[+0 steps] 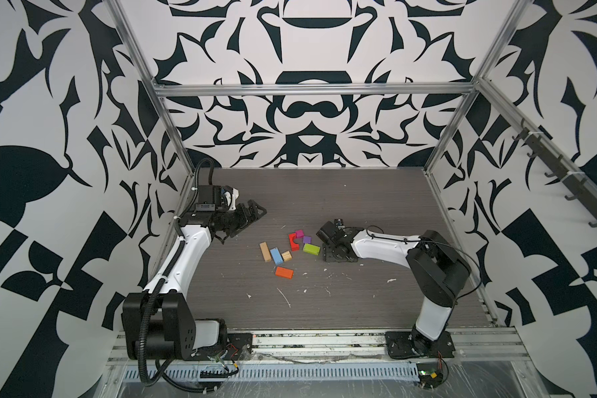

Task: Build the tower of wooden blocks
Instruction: 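Lower the held bar alongside the tan bar with the right gripper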

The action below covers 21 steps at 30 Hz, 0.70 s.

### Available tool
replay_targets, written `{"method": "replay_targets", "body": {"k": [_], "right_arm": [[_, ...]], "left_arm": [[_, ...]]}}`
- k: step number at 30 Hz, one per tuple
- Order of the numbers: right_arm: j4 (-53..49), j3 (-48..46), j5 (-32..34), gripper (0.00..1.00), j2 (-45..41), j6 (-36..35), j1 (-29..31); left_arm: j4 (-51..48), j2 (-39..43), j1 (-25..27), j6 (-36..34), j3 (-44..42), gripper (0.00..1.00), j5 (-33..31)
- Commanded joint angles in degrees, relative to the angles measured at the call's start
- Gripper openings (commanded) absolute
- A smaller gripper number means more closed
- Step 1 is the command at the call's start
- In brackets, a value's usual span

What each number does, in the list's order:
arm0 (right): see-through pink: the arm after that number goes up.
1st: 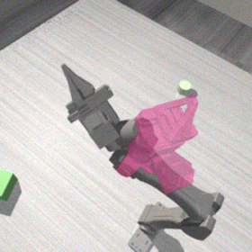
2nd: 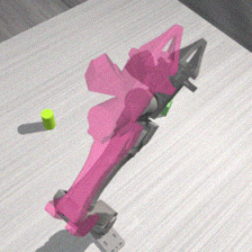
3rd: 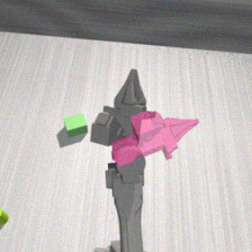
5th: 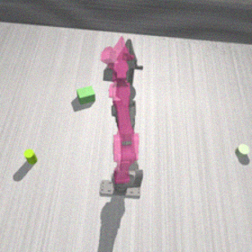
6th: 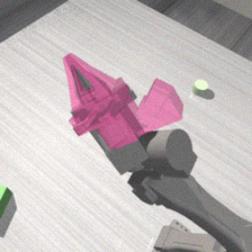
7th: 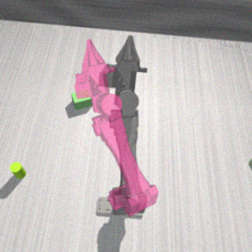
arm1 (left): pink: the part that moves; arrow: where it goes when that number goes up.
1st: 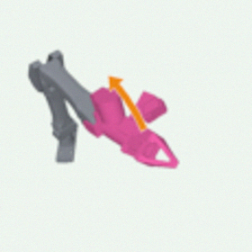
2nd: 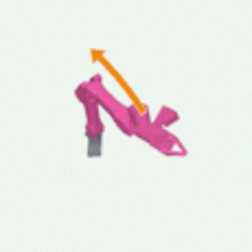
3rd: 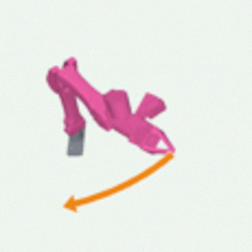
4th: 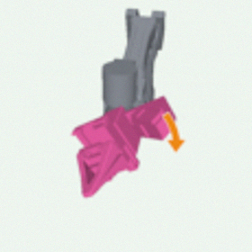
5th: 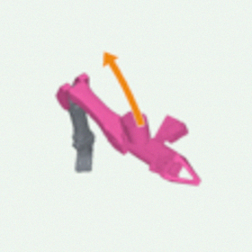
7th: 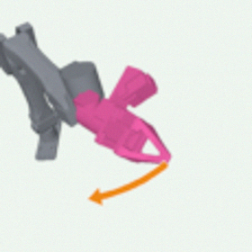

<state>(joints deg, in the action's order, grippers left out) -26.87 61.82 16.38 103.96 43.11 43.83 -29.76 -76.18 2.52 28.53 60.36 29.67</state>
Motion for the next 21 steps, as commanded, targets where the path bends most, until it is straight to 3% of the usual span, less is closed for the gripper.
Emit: {"method": "replay_targets", "body": {"k": [1,21], "right_arm": [[-4.05,-0.04,2.07,0.78,1.6,-1.43,-0.37],[-4.17,-0.39,2.6,0.83,1.42,-2.07,-0.61]], "left_arm": [[-0.39,0.42,-0.24,-0.23,-0.8,0.99,0.12],[-0.32,0.41,-0.31,-0.23,-0.85,0.99,0.22]]}}
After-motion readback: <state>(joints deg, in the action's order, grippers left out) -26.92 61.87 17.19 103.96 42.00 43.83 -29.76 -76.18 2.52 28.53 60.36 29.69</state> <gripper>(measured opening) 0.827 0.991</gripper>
